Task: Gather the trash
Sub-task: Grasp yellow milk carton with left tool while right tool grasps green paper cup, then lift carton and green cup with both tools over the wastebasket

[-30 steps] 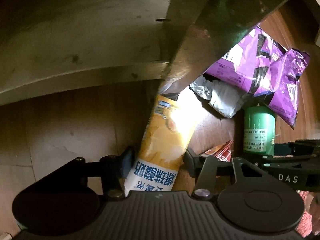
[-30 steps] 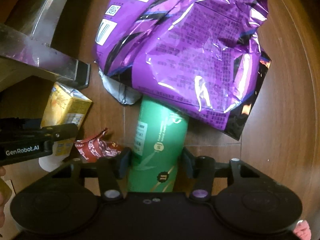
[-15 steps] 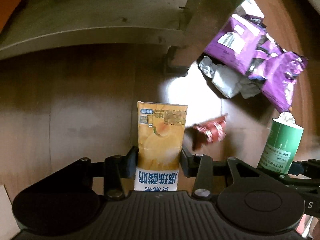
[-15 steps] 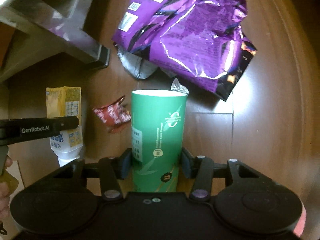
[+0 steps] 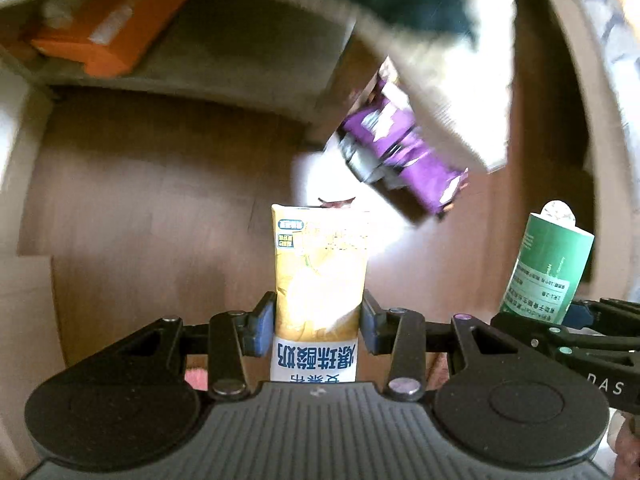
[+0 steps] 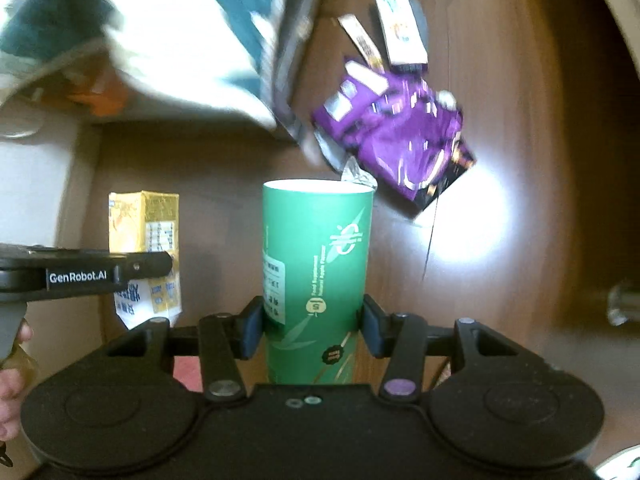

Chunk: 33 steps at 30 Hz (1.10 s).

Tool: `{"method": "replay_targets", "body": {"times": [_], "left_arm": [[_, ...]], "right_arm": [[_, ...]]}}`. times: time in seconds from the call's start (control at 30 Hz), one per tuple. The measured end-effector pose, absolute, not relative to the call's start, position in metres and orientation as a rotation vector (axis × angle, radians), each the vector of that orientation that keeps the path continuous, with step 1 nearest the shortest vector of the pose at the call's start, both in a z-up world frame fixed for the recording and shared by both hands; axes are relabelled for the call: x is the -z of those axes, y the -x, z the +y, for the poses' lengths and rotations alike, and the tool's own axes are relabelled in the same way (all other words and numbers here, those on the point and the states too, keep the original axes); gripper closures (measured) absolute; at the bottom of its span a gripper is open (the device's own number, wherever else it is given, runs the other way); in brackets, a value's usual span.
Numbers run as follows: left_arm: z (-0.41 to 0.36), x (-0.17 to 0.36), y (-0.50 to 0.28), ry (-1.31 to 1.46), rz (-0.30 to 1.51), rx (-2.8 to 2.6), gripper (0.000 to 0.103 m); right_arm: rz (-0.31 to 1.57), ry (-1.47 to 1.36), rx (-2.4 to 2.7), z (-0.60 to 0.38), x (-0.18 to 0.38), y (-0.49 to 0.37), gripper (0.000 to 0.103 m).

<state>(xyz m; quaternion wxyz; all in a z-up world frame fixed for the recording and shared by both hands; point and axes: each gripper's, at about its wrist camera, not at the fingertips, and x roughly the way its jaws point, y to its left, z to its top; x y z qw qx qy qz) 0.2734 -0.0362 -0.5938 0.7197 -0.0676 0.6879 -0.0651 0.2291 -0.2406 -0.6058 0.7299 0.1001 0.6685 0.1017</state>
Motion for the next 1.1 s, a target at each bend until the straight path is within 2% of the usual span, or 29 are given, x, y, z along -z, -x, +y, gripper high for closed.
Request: {"method": "replay_targets", "body": {"times": [0.33, 0.67, 0.87, 1.1], "left_arm": [[-0.018, 0.391, -0.297, 0.248, 1.386, 0.075, 0.062], [-0.012, 0.216, -0.323, 0.227, 1.225, 0.065, 0.062], [-0.011, 0.143, -0.349, 0.191, 1.102, 0.060, 0.063], [-0.003, 0.092, -0.400, 0.200, 1.015, 0.052, 0.063]], "right_arm": [[1.344, -0.214, -0.317, -0.243, 0.401, -0.253, 0.055], [1.175, -0.178, -0.401, -0.232, 0.236, -0.287, 0.055], [1.059, -0.129, -0.436, -0.221, 0.164, -0.315, 0.055], [0.967, -0.086, -0.446, -0.213, 0.110, -0.366, 0.055]]}}
